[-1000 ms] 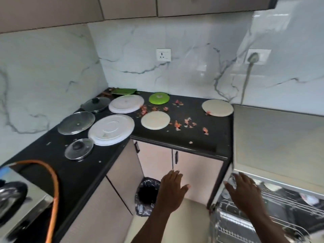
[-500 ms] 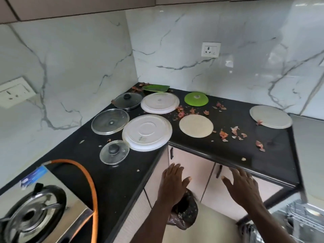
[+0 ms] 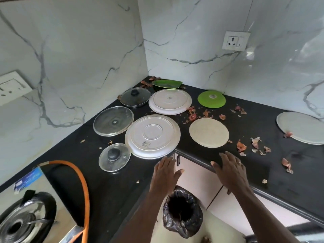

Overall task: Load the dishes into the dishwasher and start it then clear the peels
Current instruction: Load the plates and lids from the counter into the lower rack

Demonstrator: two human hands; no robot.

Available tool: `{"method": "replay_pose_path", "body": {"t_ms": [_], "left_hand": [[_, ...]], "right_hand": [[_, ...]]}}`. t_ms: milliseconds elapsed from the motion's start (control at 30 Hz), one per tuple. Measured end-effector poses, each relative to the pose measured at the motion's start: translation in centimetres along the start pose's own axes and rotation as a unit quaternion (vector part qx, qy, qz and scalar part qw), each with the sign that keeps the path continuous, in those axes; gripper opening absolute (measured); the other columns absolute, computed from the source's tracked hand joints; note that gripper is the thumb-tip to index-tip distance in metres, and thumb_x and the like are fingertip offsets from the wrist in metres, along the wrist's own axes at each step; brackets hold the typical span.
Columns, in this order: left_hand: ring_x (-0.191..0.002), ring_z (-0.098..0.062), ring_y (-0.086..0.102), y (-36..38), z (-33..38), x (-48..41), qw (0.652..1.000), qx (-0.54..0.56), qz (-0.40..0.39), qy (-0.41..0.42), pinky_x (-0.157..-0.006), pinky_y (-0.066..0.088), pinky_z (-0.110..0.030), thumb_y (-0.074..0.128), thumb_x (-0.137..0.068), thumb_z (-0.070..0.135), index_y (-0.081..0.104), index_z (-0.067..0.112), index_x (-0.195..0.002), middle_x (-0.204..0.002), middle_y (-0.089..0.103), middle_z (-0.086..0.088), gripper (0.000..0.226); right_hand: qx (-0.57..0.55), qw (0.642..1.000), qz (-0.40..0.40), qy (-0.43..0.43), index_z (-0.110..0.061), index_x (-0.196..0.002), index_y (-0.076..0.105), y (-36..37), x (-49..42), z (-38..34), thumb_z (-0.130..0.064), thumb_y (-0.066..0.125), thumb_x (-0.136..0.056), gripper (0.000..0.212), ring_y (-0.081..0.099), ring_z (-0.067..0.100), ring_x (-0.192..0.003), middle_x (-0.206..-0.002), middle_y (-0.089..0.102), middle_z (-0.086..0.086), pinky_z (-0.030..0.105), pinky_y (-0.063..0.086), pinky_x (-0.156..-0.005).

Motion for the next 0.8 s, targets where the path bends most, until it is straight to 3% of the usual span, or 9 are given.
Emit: {"method": "replay_pose_path", "body": {"t_ms": [133, 533, 800], "left_hand": [[-0.150, -0.020, 0.024, 0.2, 1.7, -4.5, 1.000, -0.002, -0.015, -0.013, -0.122, 0.018, -0.037, 0.040, -0.101, 0.056, 0.046, 0.021, -0.145, -0.156, 0.041, 0.002, 0.056], [-0.144, -0.021, 0.034, 3.1, 6.2, -16.5, 0.999, 0.032, -0.030, -0.005, -0.118, 0.030, -0.039, 0.049, -0.098, 0.055, 0.050, 0.016, -0.141, -0.150, 0.048, -0.003, 0.058], [-0.146, -0.022, 0.029, 5.1, 5.7, -22.0, 0.995, 0.057, -0.076, -0.022, -0.117, 0.030, -0.038, 0.051, -0.098, 0.055, 0.041, 0.013, -0.148, -0.158, 0.037, -0.006, 0.067]], "right_hand": [[-0.005, 1.000, -0.006, 0.002, -0.020, -0.144, 0.048, -1.1, -3.8, 1.0, -0.057, 0.049, -0.097, 0.060, 0.037, 0.032, -0.143, -0.155, 0.041, 0.009, 0.055, 0.037, -0.111], [-0.003, 0.998, -0.059, 0.031, -0.020, -0.147, 0.045, -2.2, -13.9, 4.7, -0.054, 0.052, -0.098, 0.060, 0.039, 0.033, -0.142, -0.156, 0.036, 0.009, 0.054, 0.037, -0.112], [-0.011, 0.993, -0.082, 0.085, -0.022, -0.143, 0.049, -1.4, -16.9, 5.7, -0.052, 0.053, -0.097, 0.055, 0.045, 0.030, -0.135, -0.148, 0.045, 0.005, 0.050, 0.040, -0.110]]}}
Point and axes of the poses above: each hand's wrist, its own x-axis away from the middle knuckle, its own y-axis out of the palm, z = x × y, the point moved 6 cm from there along -x, towards the middle knuckle
